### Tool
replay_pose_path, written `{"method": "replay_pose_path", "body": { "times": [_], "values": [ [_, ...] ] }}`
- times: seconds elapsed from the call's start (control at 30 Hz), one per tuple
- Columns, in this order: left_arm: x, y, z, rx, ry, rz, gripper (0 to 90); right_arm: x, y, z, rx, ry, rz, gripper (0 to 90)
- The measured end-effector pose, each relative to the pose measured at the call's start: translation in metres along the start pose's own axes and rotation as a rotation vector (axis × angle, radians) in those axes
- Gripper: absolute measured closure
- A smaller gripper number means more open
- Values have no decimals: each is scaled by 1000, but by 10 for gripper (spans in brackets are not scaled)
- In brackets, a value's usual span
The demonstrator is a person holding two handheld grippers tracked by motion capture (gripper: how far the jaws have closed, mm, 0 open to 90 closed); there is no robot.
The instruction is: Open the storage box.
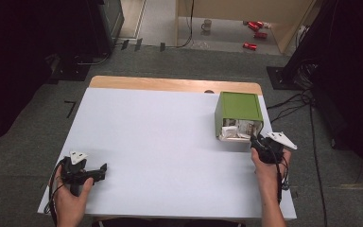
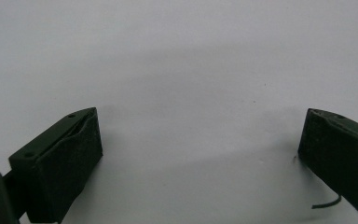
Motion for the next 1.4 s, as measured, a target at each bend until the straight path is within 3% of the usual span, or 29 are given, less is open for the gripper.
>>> {"method": "replay_pose_path", "body": {
  "times": [0.23, 0.33, 0.37, 0.47, 0.5, 0.73, 0.97, 1.4],
  "values": [
    [0, 0, 0, 0, 0, 0, 0, 0, -1, -1, 5, 3, -10, 673],
    [0, 0, 0, 0, 0, 0, 0, 1, -2, 0, -1, 19, -21, 621],
    [0, 0, 0, 0, 0, 0, 0, 2, -2, 2, 26, 45, -22, 600],
    [0, 0, 0, 0, 0, 0, 0, 1, 1, 3, 45, 62, -40, 600],
    [0, 0, 0, 0, 0, 0, 0, 1, 5, 2, 29, 53, -64, 601],
    [0, 0, 0, 0, -1, -1, 0, 0, 9, -7, -26, -2, -79, 620],
    [0, 0, 0, 0, 0, 0, 0, -3, 9, -16, -33, -44, -79, 645],
    [0, 0, 0, 0, -1, -2, 0, -1, 12, -10, -39, -73, -61, 627]
  ]
}}
Point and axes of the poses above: each handheld gripper's, and its own axes: z roughly backward along the jaws, x roughly out of its underside, y roughly to its right, the point moved 4 cm from there along -z, roughly forward along the jaws, and after that the axes turned 11 degrees about -z, right-handed, at the moved point
